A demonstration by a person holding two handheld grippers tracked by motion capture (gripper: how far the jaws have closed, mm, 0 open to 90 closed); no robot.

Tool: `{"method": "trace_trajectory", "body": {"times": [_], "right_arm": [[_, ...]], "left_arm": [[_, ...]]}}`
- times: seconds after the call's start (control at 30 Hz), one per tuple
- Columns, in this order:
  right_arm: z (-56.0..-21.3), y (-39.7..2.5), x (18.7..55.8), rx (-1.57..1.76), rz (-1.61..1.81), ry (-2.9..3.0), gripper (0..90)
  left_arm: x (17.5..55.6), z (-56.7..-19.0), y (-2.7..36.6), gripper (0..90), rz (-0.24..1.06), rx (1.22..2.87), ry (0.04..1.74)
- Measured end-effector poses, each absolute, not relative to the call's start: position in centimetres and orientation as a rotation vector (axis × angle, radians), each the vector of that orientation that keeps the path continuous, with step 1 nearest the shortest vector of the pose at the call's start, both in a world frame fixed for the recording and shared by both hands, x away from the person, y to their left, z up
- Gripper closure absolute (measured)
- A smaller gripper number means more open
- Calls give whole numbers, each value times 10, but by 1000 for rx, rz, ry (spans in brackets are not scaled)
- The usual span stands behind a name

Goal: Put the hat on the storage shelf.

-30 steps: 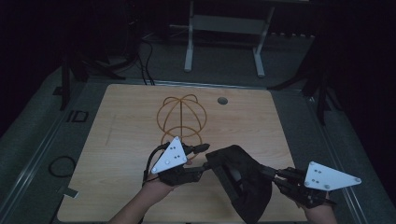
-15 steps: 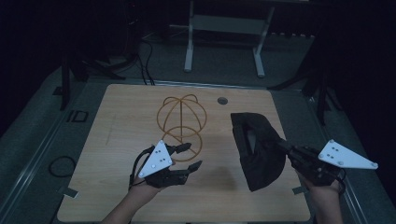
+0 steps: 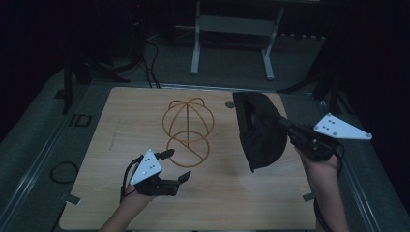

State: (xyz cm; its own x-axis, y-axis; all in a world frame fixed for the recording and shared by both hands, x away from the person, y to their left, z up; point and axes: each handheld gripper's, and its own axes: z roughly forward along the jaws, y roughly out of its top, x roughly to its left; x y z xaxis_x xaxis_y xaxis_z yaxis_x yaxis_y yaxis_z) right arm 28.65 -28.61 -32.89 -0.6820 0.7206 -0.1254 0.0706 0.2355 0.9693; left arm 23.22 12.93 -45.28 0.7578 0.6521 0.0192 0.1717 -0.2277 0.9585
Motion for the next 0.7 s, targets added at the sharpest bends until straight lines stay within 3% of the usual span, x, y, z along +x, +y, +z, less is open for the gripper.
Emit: {"method": "trace_trajectory", "body": {"times": [0.13, 0.17, 0.7], "right_arm": [[-323, -280, 296, 723, 1486, 1934, 889], [-320, -276, 301, 721, 1488, 1932, 888], [-295, -239, 335, 717, 1476, 1934, 888]], "left_arm": [[232, -463, 139, 93, 529, 1768, 696], [232, -466, 142, 23, 548, 1779, 709], [218, -509, 174, 21, 585, 1770, 821]]}}
